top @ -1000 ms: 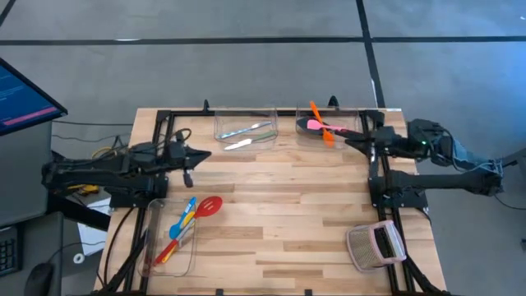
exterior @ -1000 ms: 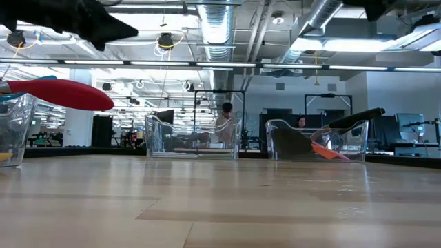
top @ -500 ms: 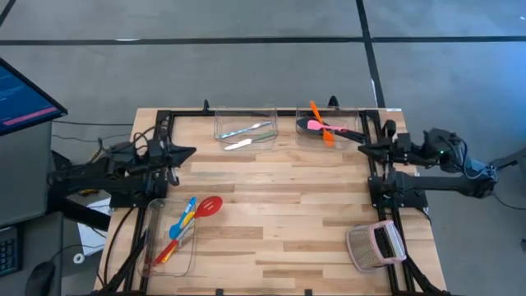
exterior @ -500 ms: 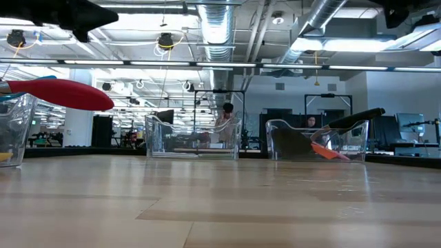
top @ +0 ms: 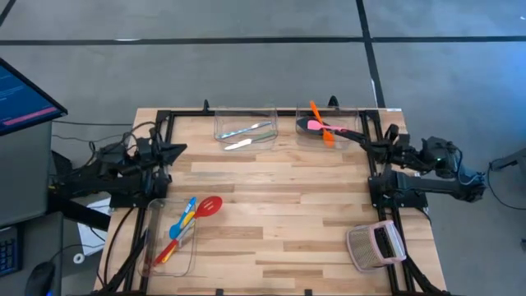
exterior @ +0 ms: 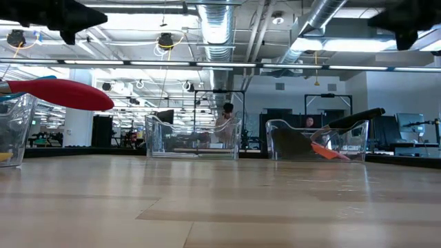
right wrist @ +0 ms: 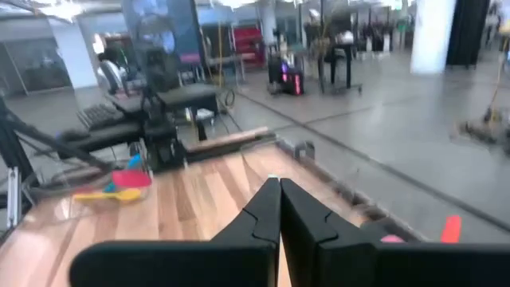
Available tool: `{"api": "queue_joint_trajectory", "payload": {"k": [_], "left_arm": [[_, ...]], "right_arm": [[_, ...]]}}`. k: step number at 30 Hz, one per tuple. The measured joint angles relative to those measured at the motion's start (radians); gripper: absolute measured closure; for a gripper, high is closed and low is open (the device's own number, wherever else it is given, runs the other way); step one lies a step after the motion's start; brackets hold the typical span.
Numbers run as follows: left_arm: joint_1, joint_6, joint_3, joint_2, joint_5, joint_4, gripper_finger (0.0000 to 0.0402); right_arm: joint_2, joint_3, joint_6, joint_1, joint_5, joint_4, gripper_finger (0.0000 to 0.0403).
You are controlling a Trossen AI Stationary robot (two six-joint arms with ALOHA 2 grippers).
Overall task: Pick & Place Kitchen Items
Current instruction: Return to Home Position
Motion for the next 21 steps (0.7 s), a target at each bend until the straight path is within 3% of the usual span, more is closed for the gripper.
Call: {"api": "queue_joint_trajectory", "payload": {"k": [8, 21], "left_arm": [[0.0, -0.057, -0.099, -0.018, 0.013, -0.02, 0.0399], [0.0, -0.029, -0.344, -0.007, 0.114, 0.262, 0.0399]], "right_arm": [[0.012, -0.18, 0.008, 0.007, -0.005, 0.192, 0.0403], [0.013, -0.43, -0.061, 0.087, -0.056, 0.417, 0.0403]]}}
